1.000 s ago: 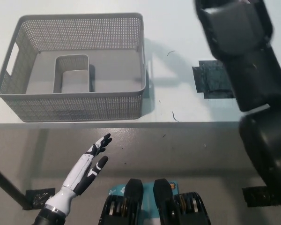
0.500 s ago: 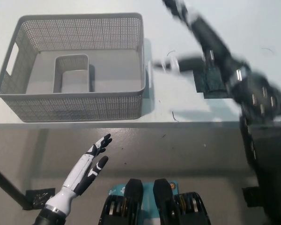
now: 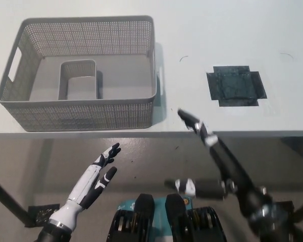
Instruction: Use the right hand to pick up a small rectangular container and put it into a bigger container on the left side
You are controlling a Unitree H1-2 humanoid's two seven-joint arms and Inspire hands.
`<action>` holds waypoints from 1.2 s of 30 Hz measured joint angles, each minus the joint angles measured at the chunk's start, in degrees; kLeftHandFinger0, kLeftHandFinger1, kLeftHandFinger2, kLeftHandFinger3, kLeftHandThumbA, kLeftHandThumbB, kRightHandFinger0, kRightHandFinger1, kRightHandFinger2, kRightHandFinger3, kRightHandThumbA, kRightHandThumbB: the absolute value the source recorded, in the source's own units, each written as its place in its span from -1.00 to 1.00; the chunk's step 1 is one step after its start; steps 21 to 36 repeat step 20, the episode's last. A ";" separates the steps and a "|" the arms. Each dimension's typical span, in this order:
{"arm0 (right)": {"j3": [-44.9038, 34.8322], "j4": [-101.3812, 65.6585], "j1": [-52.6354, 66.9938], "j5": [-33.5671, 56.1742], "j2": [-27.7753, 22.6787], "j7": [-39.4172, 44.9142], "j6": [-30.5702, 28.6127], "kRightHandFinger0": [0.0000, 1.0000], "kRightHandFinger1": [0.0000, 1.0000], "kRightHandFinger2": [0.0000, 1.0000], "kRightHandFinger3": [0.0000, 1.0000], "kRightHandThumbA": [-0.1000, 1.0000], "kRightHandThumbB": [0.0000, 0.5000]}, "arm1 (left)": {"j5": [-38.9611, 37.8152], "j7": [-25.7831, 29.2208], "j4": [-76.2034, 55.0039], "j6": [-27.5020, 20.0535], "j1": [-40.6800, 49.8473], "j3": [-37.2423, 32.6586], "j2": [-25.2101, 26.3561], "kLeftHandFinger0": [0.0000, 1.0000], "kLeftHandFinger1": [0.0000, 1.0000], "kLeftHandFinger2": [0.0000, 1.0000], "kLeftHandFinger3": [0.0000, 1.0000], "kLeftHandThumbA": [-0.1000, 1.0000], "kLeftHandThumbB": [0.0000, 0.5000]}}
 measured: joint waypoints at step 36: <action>-5.70 21.10 4.20 4.45 -0.01 -7.72 -14.79 1.00 1.00 1.00 1.00 1.00 -0.29 | -4.82 0.20 -1.55 -1.26 5.25 6.60 -2.45 1.00 1.00 1.00 1.00 1.00 0.06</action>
